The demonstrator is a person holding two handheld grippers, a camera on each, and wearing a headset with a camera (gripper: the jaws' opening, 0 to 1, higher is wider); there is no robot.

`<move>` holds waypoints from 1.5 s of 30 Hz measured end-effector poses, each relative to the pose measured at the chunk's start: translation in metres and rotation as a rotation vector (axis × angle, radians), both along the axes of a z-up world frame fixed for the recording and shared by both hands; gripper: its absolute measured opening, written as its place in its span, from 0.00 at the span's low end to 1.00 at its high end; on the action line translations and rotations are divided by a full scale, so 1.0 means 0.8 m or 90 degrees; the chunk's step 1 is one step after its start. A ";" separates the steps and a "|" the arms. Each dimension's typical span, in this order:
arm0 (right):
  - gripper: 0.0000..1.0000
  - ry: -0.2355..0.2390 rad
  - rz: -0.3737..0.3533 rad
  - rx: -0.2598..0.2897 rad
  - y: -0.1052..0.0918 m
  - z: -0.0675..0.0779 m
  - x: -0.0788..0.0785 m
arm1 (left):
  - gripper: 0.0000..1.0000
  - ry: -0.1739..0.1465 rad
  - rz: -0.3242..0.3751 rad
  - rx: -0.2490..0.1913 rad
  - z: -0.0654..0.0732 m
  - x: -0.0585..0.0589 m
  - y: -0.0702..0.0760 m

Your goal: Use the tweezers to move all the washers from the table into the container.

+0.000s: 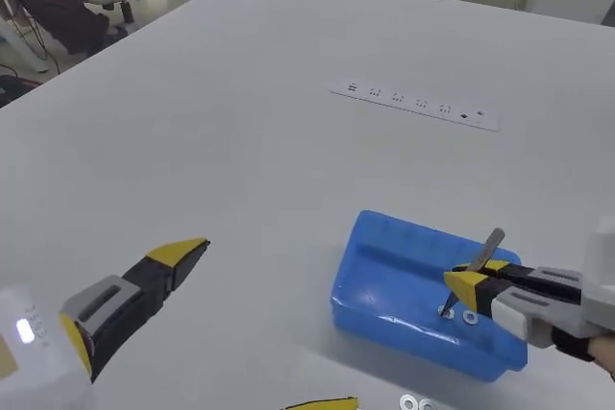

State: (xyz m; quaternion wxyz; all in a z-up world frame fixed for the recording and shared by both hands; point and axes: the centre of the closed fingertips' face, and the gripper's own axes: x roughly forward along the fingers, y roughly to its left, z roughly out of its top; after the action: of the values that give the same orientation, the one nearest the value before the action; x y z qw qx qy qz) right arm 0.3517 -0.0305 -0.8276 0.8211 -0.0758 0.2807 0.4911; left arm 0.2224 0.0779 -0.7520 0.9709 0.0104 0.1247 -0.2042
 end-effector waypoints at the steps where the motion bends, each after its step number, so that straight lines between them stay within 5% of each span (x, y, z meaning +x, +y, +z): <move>1: 0.04 -0.002 -0.002 0.000 -0.001 0.000 0.001 | 0.95 0.000 0.000 -0.001 0.000 0.000 0.000; 6: 0.04 -0.011 -0.004 0.017 -0.001 0.011 0.000 | 0.95 -0.002 0.001 -0.002 0.001 0.000 0.001; 14: 0.04 -0.045 0.012 0.080 0.005 0.059 -0.015 | 0.94 -0.001 0.002 -0.004 0.001 0.000 0.001; 25: 0.04 -0.017 0.011 0.151 -0.001 0.097 -0.059 | 0.94 0.000 -0.002 -0.005 0.001 0.000 -0.001; 32: 0.04 0.012 0.001 0.164 -0.005 0.094 -0.081 | 0.94 -0.005 0.001 -0.005 0.003 0.000 0.000; 39: 0.04 0.060 -0.004 0.175 -0.001 0.073 -0.096 | 0.94 -0.012 -0.002 -0.017 0.007 -0.001 0.000; 45: 0.04 0.082 0.006 0.136 -0.002 0.040 -0.112 | 0.94 -0.015 -0.001 -0.019 0.009 -0.001 -0.001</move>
State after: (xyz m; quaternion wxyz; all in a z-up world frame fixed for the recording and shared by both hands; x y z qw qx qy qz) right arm 0.2622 -0.0321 -0.7953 0.8026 0.0424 0.2783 0.5259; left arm 0.2217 0.0768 -0.7450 0.9721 -0.0014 0.1105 -0.2069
